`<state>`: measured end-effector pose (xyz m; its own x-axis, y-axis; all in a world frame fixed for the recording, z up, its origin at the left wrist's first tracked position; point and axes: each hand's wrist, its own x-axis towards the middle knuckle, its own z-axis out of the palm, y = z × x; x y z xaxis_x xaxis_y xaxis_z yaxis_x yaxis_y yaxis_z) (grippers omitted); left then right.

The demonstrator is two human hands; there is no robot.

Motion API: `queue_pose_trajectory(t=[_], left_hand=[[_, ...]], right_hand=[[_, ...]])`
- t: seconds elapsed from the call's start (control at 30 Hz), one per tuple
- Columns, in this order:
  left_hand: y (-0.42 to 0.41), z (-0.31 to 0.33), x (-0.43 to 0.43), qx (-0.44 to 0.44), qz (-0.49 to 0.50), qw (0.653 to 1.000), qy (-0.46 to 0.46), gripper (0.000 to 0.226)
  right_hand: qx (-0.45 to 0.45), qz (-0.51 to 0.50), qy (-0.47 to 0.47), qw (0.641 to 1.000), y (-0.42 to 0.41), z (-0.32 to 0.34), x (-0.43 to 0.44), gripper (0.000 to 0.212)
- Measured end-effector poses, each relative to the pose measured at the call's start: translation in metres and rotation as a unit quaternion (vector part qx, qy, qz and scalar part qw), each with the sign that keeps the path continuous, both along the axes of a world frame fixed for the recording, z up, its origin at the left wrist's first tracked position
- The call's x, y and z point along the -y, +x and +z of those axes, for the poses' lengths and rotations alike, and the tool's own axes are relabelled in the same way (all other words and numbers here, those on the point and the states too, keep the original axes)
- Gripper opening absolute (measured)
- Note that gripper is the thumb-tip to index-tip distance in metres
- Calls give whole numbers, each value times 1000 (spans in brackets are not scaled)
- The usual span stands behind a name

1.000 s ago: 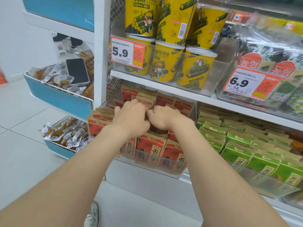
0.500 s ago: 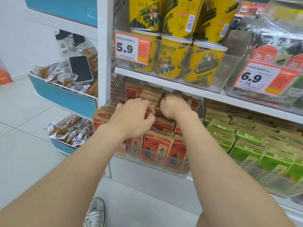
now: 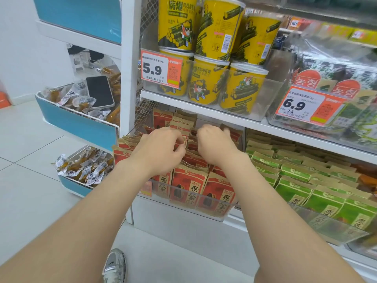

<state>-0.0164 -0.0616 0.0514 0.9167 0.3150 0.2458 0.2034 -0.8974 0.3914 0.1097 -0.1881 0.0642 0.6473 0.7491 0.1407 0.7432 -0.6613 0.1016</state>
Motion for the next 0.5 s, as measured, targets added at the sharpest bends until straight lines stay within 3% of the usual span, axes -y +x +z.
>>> queue_pose_trajectory(t=[0.1,0.17,0.27,0.4,0.5], left_hand=[[1,2,4,26,6,999,-19,39],[2,4,7,55,12,998,-37,45],[1,9,19,120,-32,990,-72,54],[-2,23,42,200,-109,963,-143,36],[-6,32,58,239,-131,930,-247,20]], right_hand=[[90,73,50,992,-6,3,16,28],[135,117,160,971,-7,7,29,31],[166,163,344,910,-12,16,49,18],[135,192,508,829,-39,33,76,11],[25,173,611,772,-58,45,89,13]])
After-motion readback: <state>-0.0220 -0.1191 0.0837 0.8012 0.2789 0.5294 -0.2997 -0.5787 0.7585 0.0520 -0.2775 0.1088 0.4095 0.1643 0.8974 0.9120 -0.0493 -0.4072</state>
